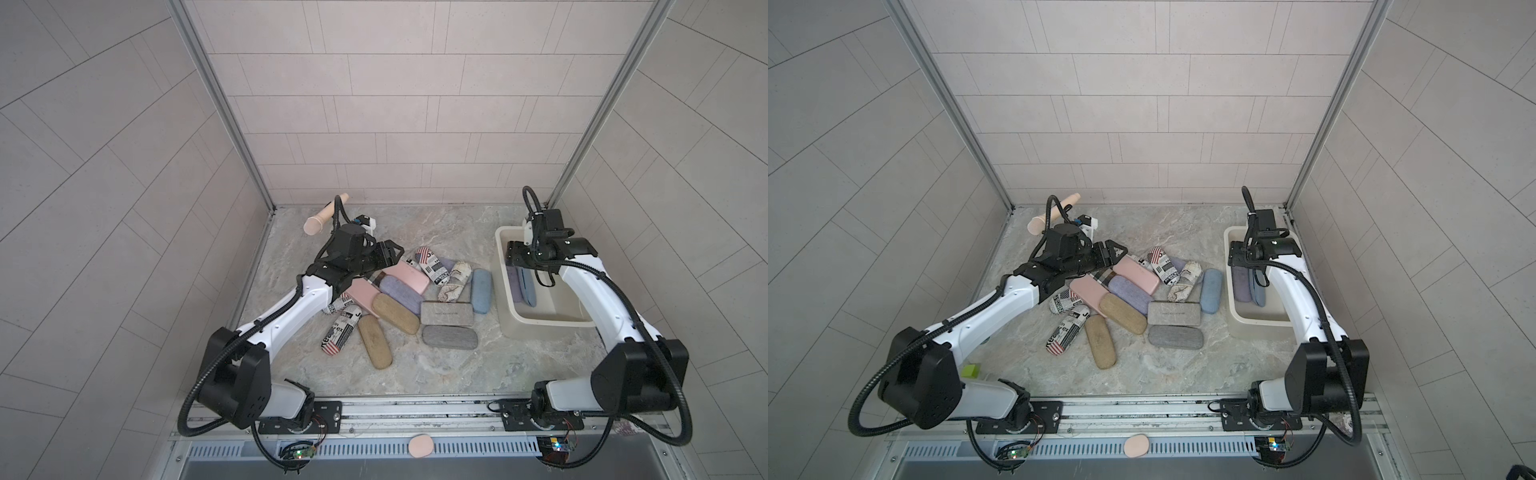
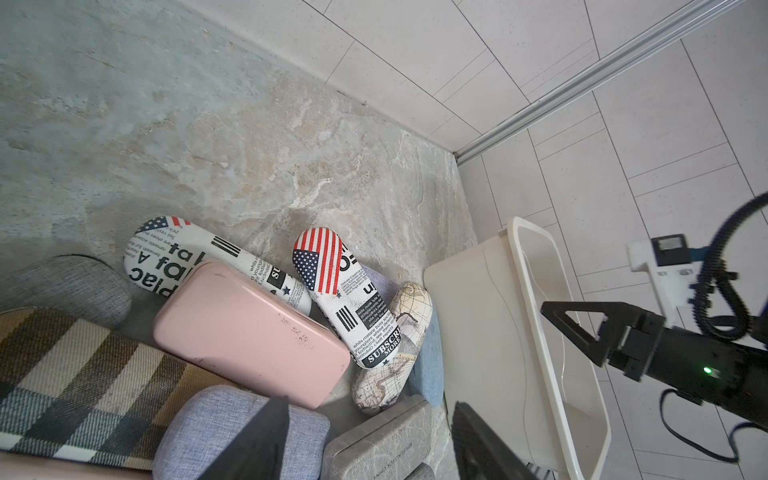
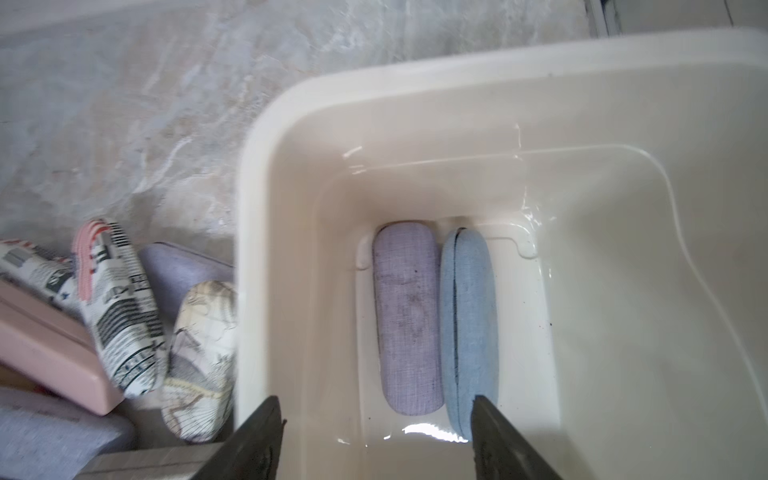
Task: Put the glasses cases into the storage boxes
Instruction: Place the glasses case in the storage box.
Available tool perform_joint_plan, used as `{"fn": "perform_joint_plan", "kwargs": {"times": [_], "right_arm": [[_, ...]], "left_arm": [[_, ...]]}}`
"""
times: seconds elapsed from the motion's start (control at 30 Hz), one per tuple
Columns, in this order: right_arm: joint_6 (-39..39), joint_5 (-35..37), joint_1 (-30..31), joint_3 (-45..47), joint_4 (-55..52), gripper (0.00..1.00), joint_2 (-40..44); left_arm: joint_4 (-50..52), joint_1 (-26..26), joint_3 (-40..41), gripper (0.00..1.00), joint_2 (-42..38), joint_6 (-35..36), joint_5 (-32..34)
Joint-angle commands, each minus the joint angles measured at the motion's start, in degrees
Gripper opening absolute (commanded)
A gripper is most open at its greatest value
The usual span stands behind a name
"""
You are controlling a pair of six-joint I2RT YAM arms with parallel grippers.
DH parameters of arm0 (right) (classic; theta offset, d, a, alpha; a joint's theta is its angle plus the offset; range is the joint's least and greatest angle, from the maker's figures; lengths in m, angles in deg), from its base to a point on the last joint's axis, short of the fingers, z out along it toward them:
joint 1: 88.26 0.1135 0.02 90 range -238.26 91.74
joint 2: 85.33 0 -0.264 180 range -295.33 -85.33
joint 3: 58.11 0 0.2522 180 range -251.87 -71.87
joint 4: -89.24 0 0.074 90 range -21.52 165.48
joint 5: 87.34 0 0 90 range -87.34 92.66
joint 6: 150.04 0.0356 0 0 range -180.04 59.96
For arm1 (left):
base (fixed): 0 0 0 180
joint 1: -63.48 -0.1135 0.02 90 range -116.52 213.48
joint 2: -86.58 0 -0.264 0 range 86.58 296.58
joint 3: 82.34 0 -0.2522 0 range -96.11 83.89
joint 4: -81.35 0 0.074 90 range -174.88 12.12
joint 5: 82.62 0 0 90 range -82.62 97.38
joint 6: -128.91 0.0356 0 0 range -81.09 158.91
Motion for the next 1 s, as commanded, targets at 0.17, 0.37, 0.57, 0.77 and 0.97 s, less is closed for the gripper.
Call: {"fn": "perform_joint_plan", "kwargs": {"times": [0.17, 0.37, 0.57, 0.77, 0.97], "right_arm": [[0.95, 11.52, 19.41, 2.04, -3.49, 0.65, 11.66], [2.88, 16.24, 36.33, 5.93, -1.38, 0.61, 14.04], [2.41, 18.45, 49.77, 6.62, 0.18, 0.63, 7.38], [3.66, 16.72, 56.93, 4.61, 4.42, 0.67, -4.93], [2.52, 12.39, 58.25, 2.77, 10.7, 0.69, -14.85]], "left_arm": [[3.48, 0.26, -1.38, 0.69, -5.27, 3.54, 8.75], [9.47, 0.02, -0.52, 0.69, -10.0, 3.47, 26.99], [7.62, -1.15, 2.41, 0.71, -15.16, 2.59, 34.5], [7.33, -1.6, 3.21, 0.71, -16.71, 1.37, 35.93], [6.51, -1.69, 4.04, 0.72, -17.49, 1.88, 37.78]]}}
